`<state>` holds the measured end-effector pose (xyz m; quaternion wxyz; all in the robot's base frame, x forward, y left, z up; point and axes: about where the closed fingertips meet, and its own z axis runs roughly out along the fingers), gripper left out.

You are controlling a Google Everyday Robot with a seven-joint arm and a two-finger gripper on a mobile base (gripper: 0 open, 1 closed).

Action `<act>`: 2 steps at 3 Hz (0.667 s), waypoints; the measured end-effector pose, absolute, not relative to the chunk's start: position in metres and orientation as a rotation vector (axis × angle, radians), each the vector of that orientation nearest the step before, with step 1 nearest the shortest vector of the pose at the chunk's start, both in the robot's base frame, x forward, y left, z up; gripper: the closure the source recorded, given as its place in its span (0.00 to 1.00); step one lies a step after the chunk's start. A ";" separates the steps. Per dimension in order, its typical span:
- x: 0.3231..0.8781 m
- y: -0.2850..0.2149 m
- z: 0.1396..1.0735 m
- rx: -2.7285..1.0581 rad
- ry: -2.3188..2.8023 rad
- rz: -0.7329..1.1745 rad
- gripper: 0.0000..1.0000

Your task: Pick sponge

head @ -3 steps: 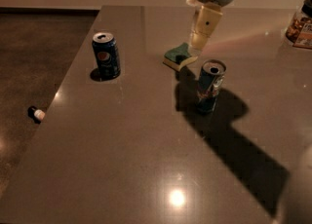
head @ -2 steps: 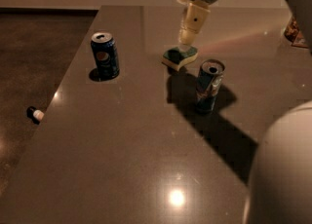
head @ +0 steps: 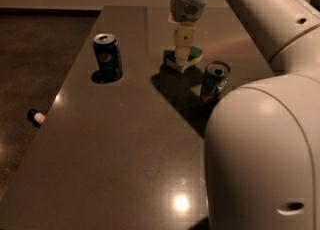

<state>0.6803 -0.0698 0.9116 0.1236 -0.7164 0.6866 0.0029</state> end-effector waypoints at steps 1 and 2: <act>0.692 -0.081 0.893 -2.178 1.993 -0.034 0.00; 0.706 -0.097 0.867 -2.280 1.977 -0.073 0.00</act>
Offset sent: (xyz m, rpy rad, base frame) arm 0.0087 -0.0608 -0.0519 -0.2443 0.1911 0.1375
